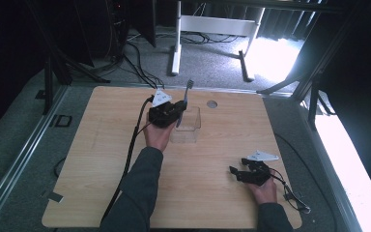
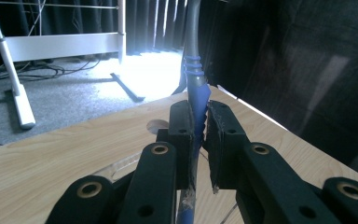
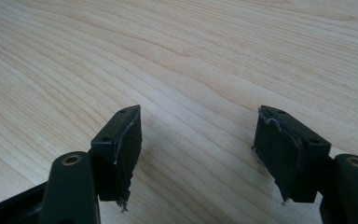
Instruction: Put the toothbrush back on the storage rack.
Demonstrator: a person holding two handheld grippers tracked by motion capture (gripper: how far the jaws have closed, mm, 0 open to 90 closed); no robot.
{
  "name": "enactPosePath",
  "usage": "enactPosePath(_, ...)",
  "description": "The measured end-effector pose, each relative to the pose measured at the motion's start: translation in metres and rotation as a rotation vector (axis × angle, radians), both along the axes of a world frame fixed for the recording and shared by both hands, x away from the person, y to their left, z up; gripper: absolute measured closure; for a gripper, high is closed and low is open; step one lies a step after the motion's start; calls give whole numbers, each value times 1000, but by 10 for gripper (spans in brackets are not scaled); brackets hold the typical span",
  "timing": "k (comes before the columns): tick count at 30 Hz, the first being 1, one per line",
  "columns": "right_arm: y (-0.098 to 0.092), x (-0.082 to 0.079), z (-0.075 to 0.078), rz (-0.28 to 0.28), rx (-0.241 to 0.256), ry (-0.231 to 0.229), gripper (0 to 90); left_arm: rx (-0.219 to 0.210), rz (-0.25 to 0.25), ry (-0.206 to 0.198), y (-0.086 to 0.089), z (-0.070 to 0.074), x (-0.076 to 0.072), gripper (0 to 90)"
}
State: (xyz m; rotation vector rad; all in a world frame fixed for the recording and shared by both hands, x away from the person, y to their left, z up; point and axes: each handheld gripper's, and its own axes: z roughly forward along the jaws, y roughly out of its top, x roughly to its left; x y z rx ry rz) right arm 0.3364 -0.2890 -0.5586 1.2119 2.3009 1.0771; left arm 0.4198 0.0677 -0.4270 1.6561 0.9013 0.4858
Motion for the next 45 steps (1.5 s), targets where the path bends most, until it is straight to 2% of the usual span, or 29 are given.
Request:
enactPosePath(6,0,0,0,1,0,-1,319,14,-16,-8,-8,-2,6,808)
enactPosePath(11,0,0,0,1,1,0,318,32,-10,3,-12,-7,11,808)
enactPosePath(28,0,0,0,1,2,0,316,71,3,29,-11,-20,22,808)
enactPosePath(38,0,0,0,1,3,2,316,148,-7,43,-18,-29,23,807)
enactPosePath(45,0,0,0,1,4,3,315,225,-25,59,-22,-36,24,805)
